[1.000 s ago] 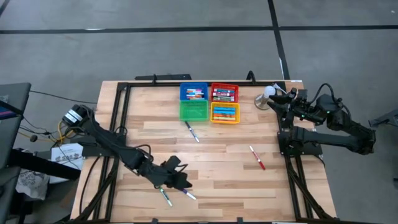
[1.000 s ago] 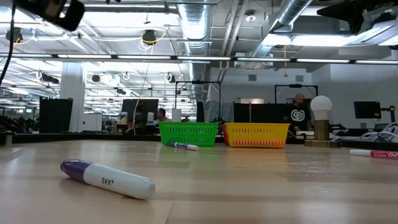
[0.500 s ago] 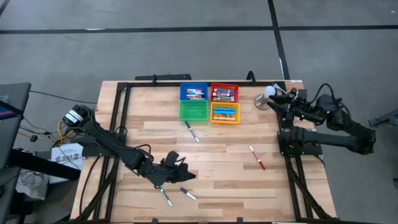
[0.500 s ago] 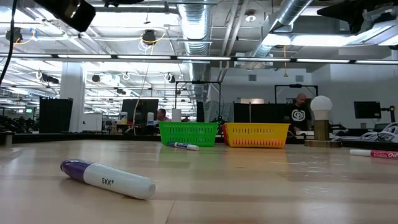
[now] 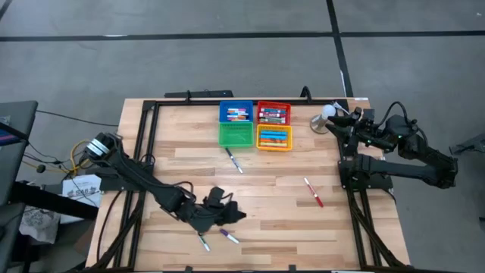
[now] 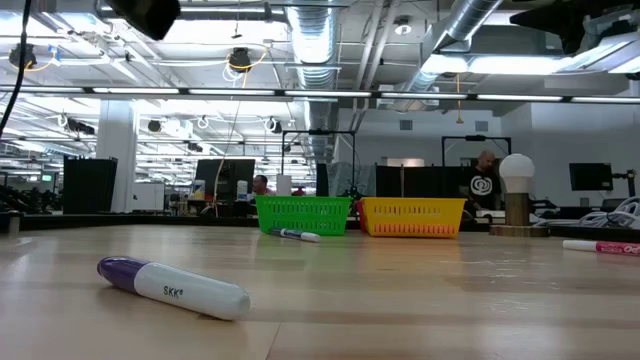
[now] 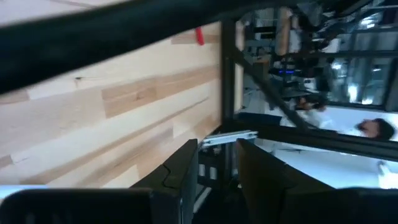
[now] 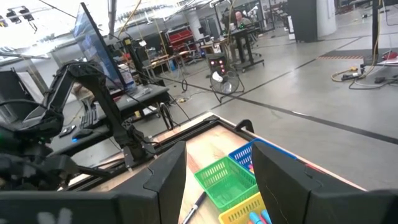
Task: Pick & Place Markers
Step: Put the violet pen into the blue bin
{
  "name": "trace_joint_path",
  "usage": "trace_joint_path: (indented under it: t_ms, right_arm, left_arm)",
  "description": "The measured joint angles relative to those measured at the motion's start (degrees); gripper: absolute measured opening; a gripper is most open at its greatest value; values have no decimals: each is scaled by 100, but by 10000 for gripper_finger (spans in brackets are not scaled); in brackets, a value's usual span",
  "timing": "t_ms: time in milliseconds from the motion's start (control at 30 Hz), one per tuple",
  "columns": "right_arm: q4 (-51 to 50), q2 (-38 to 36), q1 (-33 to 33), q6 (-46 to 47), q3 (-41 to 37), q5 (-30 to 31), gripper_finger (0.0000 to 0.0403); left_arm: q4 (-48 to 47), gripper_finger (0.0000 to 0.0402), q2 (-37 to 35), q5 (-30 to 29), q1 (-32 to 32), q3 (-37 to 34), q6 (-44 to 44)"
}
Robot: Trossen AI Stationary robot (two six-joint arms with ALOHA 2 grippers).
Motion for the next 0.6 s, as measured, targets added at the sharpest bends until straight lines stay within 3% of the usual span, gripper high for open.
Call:
trace_joint_path:
  t_ms: [333, 600]
  right_arm:
    - [0, 0, 2, 0, 0, 0, 170]
    - [0, 0, 1, 2, 0, 0, 170]
  left_arm:
    - [-2146, 108, 899, 973, 69, 1073, -535]
    - [-2733, 108, 1231, 878, 53, 1761, -1011]
